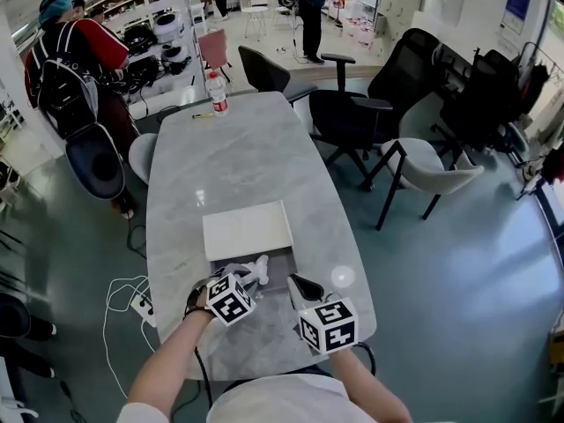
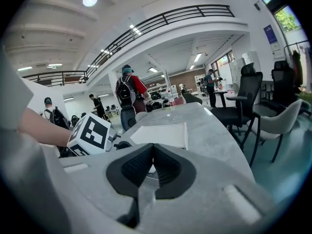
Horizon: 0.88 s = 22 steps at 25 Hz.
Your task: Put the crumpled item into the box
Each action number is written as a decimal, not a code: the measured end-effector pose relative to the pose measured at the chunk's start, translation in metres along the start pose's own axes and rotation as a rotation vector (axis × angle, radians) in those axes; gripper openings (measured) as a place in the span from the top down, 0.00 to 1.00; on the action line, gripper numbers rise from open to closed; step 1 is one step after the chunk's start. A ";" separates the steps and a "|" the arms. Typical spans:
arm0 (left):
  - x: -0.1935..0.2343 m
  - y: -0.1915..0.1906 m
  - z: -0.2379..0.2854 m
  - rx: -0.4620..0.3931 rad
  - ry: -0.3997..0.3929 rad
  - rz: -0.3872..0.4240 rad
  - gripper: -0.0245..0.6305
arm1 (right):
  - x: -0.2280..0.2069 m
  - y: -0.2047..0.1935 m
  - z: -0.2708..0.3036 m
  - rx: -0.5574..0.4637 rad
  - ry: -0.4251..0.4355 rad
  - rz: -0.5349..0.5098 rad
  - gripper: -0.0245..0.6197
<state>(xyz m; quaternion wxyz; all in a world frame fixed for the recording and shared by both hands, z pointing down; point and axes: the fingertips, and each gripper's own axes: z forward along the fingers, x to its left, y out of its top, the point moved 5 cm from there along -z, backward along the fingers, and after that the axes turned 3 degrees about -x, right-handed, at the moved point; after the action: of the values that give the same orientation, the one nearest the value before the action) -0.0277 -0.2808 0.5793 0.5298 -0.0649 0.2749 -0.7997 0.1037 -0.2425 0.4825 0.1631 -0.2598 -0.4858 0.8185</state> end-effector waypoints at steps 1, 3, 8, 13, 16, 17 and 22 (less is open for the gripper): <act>-0.001 0.000 -0.003 -0.008 0.007 -0.001 0.84 | 0.002 0.001 0.000 -0.003 0.002 -0.003 0.95; 0.000 -0.002 -0.013 -0.028 0.027 -0.014 0.84 | 0.009 0.003 0.000 -0.008 0.008 -0.011 0.95; 0.003 -0.007 -0.041 -0.104 0.088 -0.106 0.84 | 0.024 0.009 0.004 -0.016 0.024 -0.035 0.95; 0.005 -0.013 -0.069 -0.203 0.162 -0.239 0.84 | 0.032 0.016 0.005 -0.026 0.043 -0.064 0.95; 0.009 -0.015 -0.091 -0.272 0.212 -0.329 0.84 | 0.037 0.023 0.006 -0.034 0.052 -0.077 0.95; 0.011 -0.016 -0.097 -0.296 0.227 -0.359 0.84 | 0.038 0.025 0.006 -0.036 0.055 -0.081 0.95; 0.016 -0.019 -0.130 -0.466 0.298 -0.580 0.85 | 0.046 0.034 0.005 -0.051 0.066 -0.098 0.95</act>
<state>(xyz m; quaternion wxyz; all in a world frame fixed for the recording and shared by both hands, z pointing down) -0.1014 -0.2411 0.4766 0.2076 -0.1415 0.4929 -0.8330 0.0630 -0.2384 0.4419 0.2124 -0.2663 -0.5129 0.7880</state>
